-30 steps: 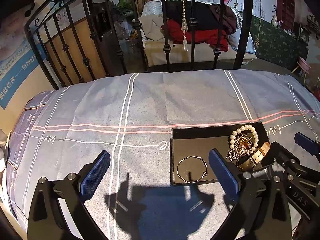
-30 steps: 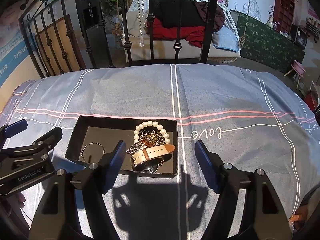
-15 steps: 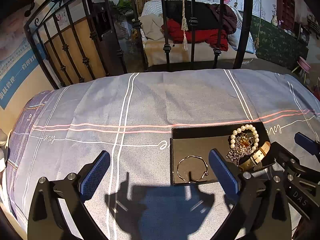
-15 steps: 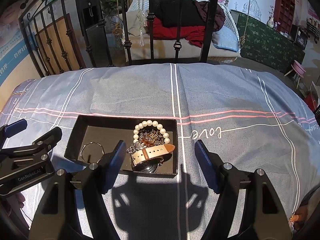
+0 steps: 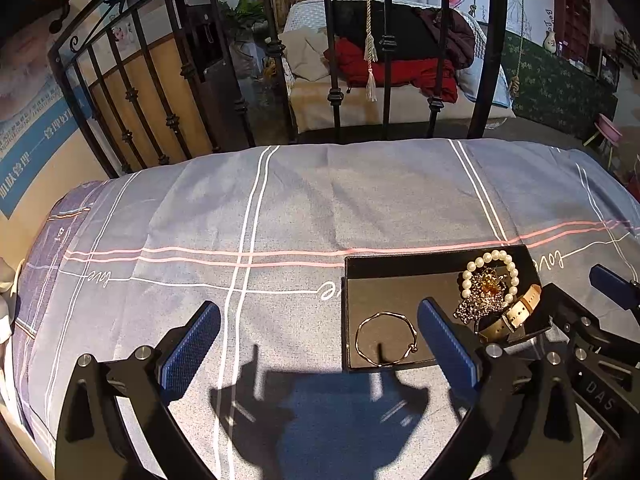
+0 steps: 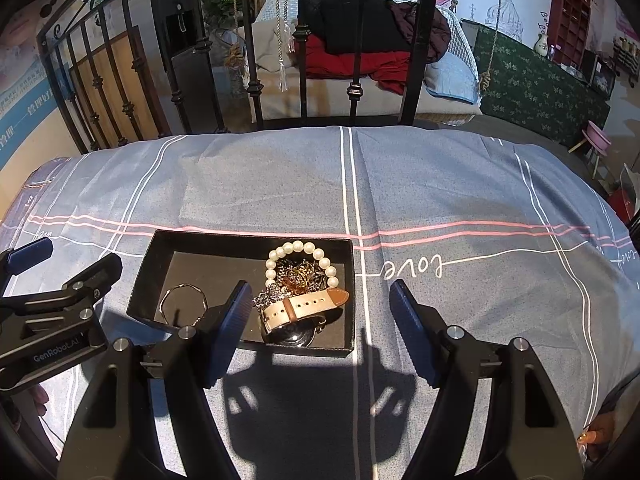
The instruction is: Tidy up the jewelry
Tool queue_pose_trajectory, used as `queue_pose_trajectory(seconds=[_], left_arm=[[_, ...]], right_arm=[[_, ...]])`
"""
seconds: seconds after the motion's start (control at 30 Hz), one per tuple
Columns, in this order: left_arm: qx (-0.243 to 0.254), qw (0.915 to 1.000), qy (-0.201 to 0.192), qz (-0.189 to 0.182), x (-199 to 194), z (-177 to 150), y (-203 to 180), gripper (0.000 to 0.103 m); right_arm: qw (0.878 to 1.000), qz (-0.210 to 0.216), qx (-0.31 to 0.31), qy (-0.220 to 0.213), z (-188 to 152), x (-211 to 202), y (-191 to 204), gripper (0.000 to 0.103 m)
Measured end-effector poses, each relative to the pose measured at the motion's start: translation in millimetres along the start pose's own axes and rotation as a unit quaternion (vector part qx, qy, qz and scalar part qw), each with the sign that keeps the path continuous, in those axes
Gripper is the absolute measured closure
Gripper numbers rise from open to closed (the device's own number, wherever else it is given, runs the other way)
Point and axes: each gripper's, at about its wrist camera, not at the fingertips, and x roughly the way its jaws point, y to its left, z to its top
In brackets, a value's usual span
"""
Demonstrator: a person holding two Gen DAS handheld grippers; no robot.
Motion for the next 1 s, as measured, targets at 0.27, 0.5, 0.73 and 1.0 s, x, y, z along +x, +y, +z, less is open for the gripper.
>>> queue_pose_trajectory(seconds=[0.27,0.5,0.73,1.0], left_arm=[[0.0,1.0,-0.001,0.002,-0.8,2.0,3.0,0.006],[-0.001,1.0,-0.001,0.002,-1.3,1.9,3.0,0.006],[0.0,1.0,-0.001,0.002,-1.2,1.7,2.8,0.006],[0.0,1.0,-0.002,0.002,-1.3,2.0,3.3,0.006]], right_arm=[[1.0,0.0,-0.001,-0.002,1.6,-1.3,-0.1,0.032],[1.0,-0.001,-0.002,-0.001,1.8,-1.5,0.7,0.032],[1.0,-0.002,-0.003,-0.002,2.5,-1.7,0.3,0.032],[1.0,0.0,-0.003,-0.001,2.5,-1.8,0.0,0.032]])
